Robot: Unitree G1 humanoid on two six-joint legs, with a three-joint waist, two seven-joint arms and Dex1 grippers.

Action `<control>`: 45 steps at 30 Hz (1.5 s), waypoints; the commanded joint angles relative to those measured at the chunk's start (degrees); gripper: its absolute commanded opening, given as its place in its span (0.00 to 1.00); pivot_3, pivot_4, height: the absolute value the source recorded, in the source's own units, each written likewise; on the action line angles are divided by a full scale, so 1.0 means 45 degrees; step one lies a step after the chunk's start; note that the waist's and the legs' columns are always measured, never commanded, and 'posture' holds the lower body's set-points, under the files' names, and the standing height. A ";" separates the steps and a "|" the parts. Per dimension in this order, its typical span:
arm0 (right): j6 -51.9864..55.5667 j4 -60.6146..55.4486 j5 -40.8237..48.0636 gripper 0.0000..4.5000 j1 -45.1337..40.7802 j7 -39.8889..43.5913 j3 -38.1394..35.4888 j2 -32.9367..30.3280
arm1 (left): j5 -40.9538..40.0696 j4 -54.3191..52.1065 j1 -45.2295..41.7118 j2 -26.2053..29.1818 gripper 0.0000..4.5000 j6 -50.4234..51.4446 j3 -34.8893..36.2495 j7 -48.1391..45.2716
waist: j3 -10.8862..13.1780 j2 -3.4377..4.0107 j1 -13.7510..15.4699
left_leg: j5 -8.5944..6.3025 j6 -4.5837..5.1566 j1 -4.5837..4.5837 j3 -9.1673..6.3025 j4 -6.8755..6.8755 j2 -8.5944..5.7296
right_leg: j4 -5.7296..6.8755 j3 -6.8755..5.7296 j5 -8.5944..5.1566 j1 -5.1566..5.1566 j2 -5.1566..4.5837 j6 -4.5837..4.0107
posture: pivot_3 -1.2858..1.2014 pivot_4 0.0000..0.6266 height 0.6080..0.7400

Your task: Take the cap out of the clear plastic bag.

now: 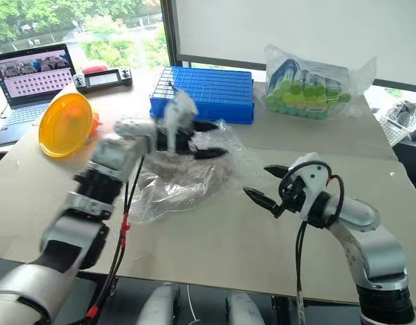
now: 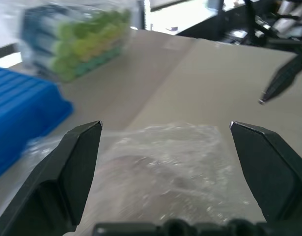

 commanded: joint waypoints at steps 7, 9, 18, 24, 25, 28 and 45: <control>0.0041 -0.0496 0.0738 1.00 0.2324 -0.0227 -0.2676 -0.0334 | 0.2427 -0.3120 0.1610 -0.0654 1.00 0.0479 -0.2578 0.0540 | 0.0005 0.0061 -0.0318 | 0.0003 0.0006 0.0058 0.0001 -0.0003 -0.0009 | 0.0039 0.0021 -0.0003 0.0032 -0.0001 0.0004 | 0.52 0.24 0.80; 0.0135 -0.0760 0.0955 1.00 0.2858 -0.0267 -0.3280 -0.0383 | 0.3819 -0.2757 0.1560 -0.0900 1.00 0.0226 -0.3500 0.1391 | 0.0005 0.0061 -0.0279 | 0.0012 0.0020 0.0060 0.0001 0.0016 -0.0023 | 0.0045 0.0028 -0.0022 0.0039 -0.0009 0.0056 | 0.52 0.24 0.80; 0.0802 -0.2582 0.1874 1.00 0.3796 -0.1123 -0.3921 -0.0310 | 0.8146 0.0482 0.1469 -0.2467 1.00 -0.2211 -0.5786 0.5188 | -0.0008 0.0078 -0.0137 | 0.0018 0.0032 0.0070 -0.0001 0.0016 -0.0040 | 0.0041 0.0043 -0.0037 0.0059 -0.0016 0.0097 | 0.52 0.24 0.80; 0.0952 -0.3079 0.2048 1.00 0.4060 -0.1685 -0.3992 -0.0235 | 0.8999 0.2510 0.1329 -0.3600 1.00 -0.3383 -0.5516 0.6810 | -0.0020 0.0067 -0.0132 | 0.0042 0.0069 0.0129 -0.0005 0.0017 -0.0128 | 0.0039 0.0042 -0.0063 0.0141 -0.0106 0.0159 | 0.52 0.24 0.80; 0.0956 -0.3160 0.2096 1.00 0.4146 -0.1765 -0.4055 -0.0217 | 0.9143 0.2894 0.1224 -0.3746 0.94 -0.3493 -0.5505 0.6992 | -0.0020 0.0065 -0.0136 | 0.0049 0.0081 0.0133 -0.0005 0.0017 -0.0145 | 0.0038 0.0045 -0.0070 0.0155 -0.0121 0.0171 | 0.52 0.24 0.80; 0.0954 -0.3329 0.2215 1.00 0.4315 -0.1974 -0.4164 -0.0219 | 0.9486 0.3900 0.0952 -0.4029 0.76 -0.3777 -0.5516 0.7323 | -0.0020 0.0065 -0.0171 | 0.0064 0.0105 0.0135 -0.0020 0.0022 -0.0175 | 0.0003 0.0065 -0.0076 0.0201 -0.0122 0.0188 | 0.52 0.24 0.80; 0.0900 -0.3374 0.2487 1.00 0.4543 -0.2341 -0.4065 -0.0349 | 0.9835 0.4203 0.0900 -0.3889 0.01 -0.4754 -0.4561 0.8334 | -0.0028 0.0067 -0.0562 | 0.0075 0.0121 0.0169 -0.0027 0.0004 -0.0186 | -0.0012 0.0082 -0.0070 0.0236 -0.0122 0.0203 | 0.52 0.24 0.80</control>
